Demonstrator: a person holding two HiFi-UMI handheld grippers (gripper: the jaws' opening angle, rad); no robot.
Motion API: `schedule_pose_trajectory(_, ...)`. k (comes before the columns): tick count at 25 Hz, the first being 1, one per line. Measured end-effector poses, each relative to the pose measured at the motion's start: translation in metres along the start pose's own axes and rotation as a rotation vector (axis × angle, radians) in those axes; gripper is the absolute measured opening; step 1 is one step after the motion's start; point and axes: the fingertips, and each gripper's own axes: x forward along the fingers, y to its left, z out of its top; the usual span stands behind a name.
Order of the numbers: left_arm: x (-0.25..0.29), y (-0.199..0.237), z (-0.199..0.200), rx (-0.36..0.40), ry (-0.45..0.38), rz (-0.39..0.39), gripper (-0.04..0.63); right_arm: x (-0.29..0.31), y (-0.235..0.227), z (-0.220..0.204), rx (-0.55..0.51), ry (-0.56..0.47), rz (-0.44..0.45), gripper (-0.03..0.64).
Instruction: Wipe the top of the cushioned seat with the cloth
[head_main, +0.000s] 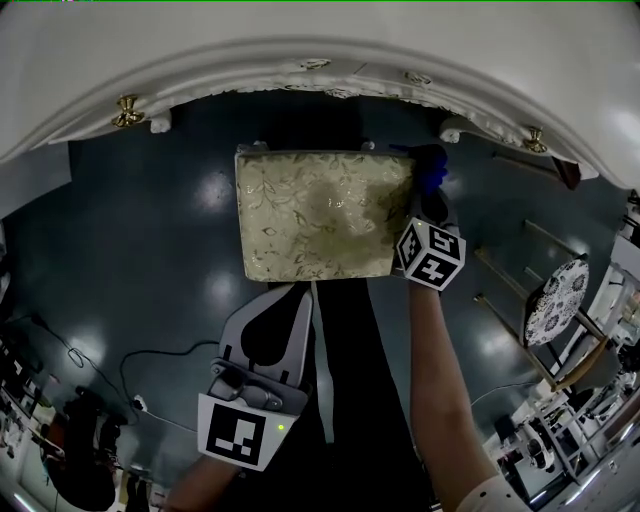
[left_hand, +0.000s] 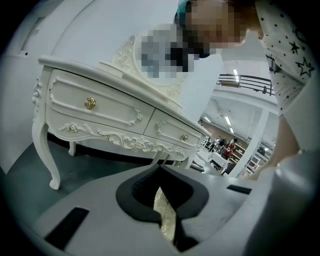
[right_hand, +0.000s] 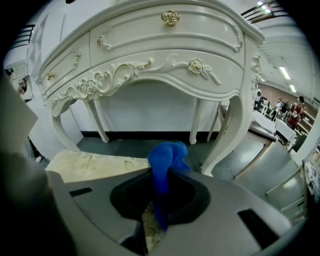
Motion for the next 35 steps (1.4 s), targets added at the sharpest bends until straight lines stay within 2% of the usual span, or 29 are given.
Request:
schedule_pose_trajectory(12, -0.007, -0.003, -0.004, -0.009, -0.001, -0.021, 0.009, -0.003, 0.017, 0.005, 0.011, -0.002, -0.007, 0.061)
schedule_pose_trajectory(20, -0.012, 0.0, -0.001, -0.012, -0.014, -0.008, 0.009, -0.006, 0.051, 0.009, -0.027, -0.017, 0.071, 0.061)
schedule_pose_trajectory(35, -0.024, 0.006, 0.0, -0.019, -0.03, 0.012, 0.009, -0.004, 0.102, 0.013, -0.067, -0.024, 0.131, 0.061)
